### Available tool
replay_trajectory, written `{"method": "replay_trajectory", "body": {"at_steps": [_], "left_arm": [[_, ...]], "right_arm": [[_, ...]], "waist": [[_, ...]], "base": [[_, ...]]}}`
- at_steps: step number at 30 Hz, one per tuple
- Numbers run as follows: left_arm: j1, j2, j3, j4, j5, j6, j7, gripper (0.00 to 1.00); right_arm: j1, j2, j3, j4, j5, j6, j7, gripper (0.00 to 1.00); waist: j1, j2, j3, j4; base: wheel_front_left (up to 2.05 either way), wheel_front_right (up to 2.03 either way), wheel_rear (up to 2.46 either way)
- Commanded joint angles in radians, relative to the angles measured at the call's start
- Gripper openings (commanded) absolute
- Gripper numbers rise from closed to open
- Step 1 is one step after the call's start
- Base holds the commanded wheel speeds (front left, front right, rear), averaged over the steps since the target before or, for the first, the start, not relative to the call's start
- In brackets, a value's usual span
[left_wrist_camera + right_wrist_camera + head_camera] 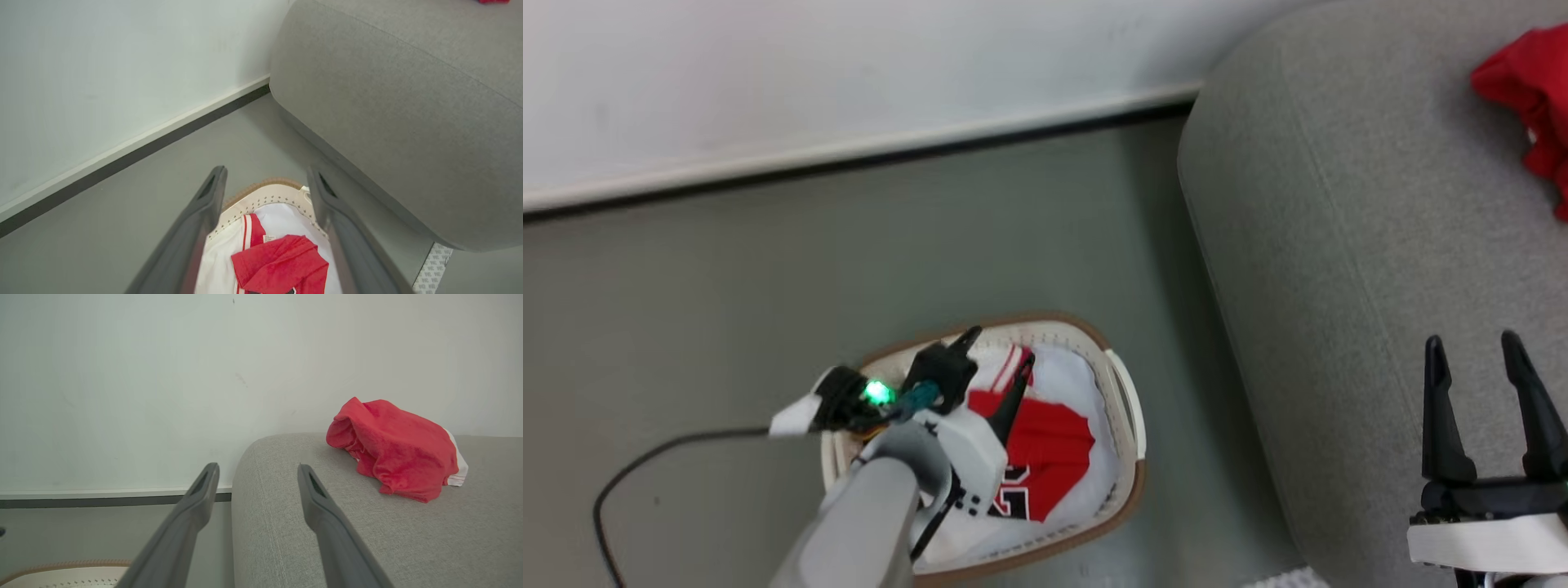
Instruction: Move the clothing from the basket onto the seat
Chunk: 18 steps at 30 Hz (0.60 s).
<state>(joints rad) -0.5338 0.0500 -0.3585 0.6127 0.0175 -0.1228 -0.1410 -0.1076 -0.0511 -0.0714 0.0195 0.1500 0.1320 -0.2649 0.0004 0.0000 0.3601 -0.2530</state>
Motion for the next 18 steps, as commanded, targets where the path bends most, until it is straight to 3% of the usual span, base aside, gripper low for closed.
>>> {"method": "replay_trajectory", "body": {"at_steps": [1,10,18], "left_arm": [[-0.065,0.008,-0.021,0.065,0.020,-0.001,0.024,1.00],[-0.243,0.005,-0.095,0.309,0.039,-0.005,0.118,1.00],[-0.372,0.005,-0.160,0.469,0.075,-0.006,0.122,1.00]], "right_arm": [[-0.033,0.001,0.001,-0.024,0.004,-0.003,0.001,1.00],[-0.098,0.000,0.019,-0.122,0.020,-0.003,0.001,1.00],[-0.123,0.001,0.013,-0.206,0.021,-0.003,0.001,1.00]], "waist": [[-0.0004,0.0000,0.132,-0.031],[-0.0004,0.0000,0.314,-0.023],[-0.0004,0.0000,0.443,0.000]], "base": [[0.00,0.00,0.00],[0.00,0.00,0.00],[0.00,0.00,0.00]]}}
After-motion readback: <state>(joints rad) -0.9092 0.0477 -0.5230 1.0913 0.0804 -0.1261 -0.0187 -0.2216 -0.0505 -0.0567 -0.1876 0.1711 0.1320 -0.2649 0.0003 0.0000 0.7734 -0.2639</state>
